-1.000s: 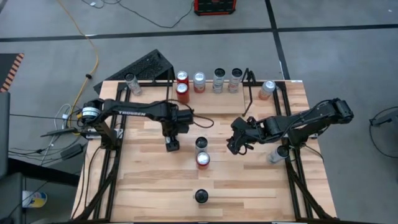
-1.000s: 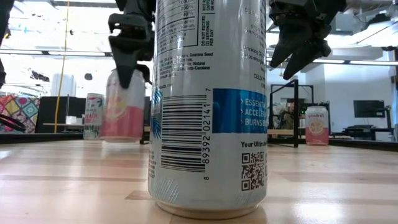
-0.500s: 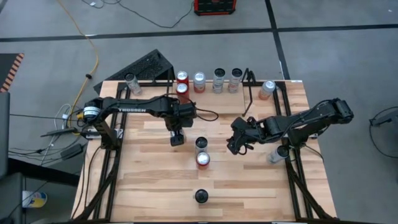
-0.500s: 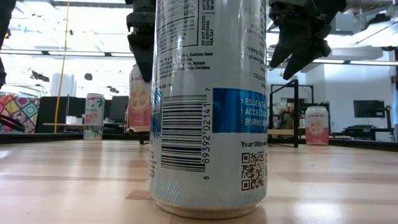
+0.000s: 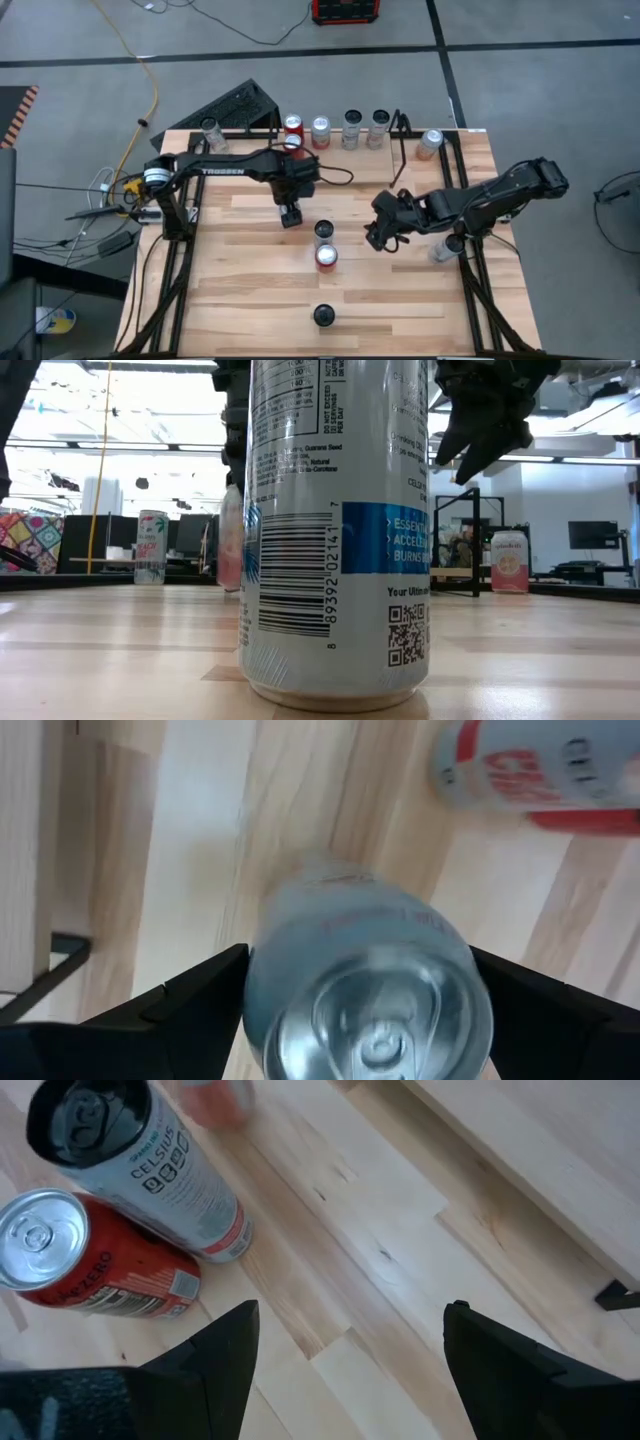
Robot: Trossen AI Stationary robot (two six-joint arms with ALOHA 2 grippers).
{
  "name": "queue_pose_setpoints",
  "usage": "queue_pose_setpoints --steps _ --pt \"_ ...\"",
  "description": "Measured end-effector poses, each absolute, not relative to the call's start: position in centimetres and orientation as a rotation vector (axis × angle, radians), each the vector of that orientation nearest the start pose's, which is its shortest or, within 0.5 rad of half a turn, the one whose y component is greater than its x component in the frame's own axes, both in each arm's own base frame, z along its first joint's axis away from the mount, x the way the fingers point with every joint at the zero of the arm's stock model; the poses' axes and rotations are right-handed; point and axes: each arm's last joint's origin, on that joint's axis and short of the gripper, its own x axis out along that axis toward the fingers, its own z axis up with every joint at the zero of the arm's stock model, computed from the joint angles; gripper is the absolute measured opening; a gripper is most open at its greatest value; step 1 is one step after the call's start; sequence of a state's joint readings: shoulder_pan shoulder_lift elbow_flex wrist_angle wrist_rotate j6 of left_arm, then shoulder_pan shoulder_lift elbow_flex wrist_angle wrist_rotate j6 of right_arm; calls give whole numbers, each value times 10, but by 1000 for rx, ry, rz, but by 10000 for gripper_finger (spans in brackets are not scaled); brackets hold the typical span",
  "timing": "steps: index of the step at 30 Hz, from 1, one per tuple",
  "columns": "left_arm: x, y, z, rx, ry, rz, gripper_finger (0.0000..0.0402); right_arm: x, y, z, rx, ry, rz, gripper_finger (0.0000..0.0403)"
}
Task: Place canned beverage on shelf
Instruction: Put the bottom orange white soda can on the shelf
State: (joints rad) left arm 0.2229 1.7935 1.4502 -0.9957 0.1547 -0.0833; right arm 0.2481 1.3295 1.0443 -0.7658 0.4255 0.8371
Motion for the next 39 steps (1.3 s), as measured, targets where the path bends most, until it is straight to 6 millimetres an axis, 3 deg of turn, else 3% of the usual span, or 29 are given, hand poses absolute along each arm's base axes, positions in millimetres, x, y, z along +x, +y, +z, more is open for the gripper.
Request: queue_pose_setpoints --steps 9,23,39 --pt "350 76 227 -394 1346 133 330 250 54 267 402 838 -554 291" --pt "351 78 236 -328 1342 96 330 250 54 267 390 836 -548 291" --pt "357 83 237 -259 1285 223 330 250 54 267 381 839 -544 291"
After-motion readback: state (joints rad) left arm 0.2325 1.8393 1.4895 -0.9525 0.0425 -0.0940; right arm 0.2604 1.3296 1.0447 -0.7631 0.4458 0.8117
